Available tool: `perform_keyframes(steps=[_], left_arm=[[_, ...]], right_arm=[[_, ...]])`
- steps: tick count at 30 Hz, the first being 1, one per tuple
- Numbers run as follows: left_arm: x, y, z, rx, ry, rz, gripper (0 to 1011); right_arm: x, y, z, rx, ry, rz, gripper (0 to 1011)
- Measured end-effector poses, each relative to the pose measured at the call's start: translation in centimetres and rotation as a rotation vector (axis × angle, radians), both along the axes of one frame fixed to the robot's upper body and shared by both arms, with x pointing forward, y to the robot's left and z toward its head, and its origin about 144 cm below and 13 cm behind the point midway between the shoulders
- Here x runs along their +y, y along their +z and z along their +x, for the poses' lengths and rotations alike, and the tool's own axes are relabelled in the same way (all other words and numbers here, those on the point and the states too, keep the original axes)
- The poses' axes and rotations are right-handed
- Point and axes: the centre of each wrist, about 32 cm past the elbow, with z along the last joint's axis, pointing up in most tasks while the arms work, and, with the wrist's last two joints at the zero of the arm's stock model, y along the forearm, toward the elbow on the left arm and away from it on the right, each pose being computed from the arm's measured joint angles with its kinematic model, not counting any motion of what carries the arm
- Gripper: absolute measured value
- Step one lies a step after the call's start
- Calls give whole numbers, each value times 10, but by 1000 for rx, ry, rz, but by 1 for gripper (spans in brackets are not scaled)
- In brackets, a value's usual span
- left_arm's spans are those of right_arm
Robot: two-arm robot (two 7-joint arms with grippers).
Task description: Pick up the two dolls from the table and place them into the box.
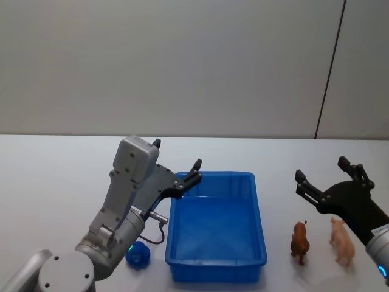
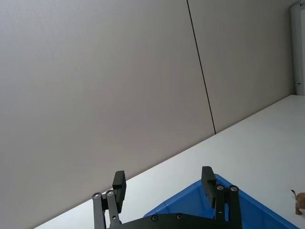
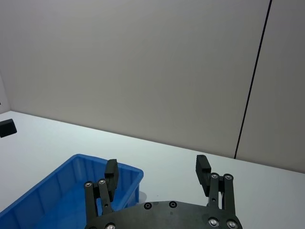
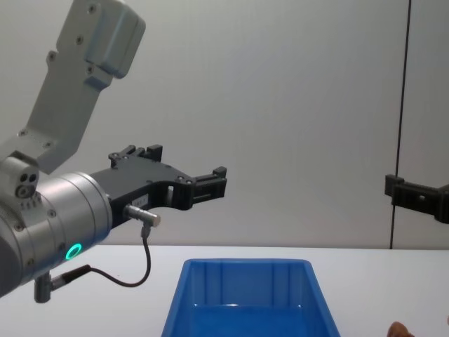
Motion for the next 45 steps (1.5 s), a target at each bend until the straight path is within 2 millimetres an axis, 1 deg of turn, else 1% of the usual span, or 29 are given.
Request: perform_keyframes(steps=[7, 20, 26, 33, 45], left_arm=[[0, 0, 0, 0, 0, 0, 1001], [0, 0, 0, 0, 0, 0, 1002], [0, 0, 0, 0, 0, 0, 1002], [0, 0, 0, 0, 0, 0, 1002], [0, 0, 0, 0, 0, 0, 1002]], right_arm=[[-5, -1, 1, 24, 3, -11, 1001], [-25, -9, 0, 142, -19, -42, 1001], [-34, -15, -1, 206, -46, -61, 1001], [-39, -22, -1, 261, -66, -73, 1001], [-43, -40, 3, 372, -94, -83, 1001]])
